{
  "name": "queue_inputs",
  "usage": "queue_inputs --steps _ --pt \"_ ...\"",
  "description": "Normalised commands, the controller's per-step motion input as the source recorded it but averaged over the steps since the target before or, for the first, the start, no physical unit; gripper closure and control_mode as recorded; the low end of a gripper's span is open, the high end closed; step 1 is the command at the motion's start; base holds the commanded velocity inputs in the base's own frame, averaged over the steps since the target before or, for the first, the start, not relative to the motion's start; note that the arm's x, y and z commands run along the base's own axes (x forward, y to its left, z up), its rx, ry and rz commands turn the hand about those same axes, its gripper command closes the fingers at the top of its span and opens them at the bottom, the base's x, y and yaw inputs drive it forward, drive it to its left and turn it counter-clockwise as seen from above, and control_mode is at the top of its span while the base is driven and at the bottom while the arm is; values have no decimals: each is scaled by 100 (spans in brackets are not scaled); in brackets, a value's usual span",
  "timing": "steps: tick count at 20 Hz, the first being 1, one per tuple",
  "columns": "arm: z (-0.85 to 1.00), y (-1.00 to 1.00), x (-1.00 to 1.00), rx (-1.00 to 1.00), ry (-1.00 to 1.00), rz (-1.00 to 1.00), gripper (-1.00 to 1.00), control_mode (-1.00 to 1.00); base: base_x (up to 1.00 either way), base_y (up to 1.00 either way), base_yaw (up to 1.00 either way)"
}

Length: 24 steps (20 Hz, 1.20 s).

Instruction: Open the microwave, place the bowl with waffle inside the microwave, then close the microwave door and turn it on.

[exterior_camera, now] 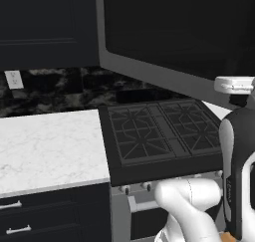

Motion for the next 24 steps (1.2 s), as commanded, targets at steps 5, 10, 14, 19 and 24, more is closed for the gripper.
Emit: queue_inputs --steps 5,10,14,19,24 --pt "6 13 -70 -1 0 -9 -100 -100 0 0 0" --pt "28 -10 -100 0 -9 0 -100 -100 0 0 0" --pt "17 -24 -72 0 -8 5 -100 -100 0 0 0" --pt "0 -44 -2 0 -5 32 -100 -100 0 0 0" --pt "-1 -52 8 5 -9 42 -100 -100 0 0 0"
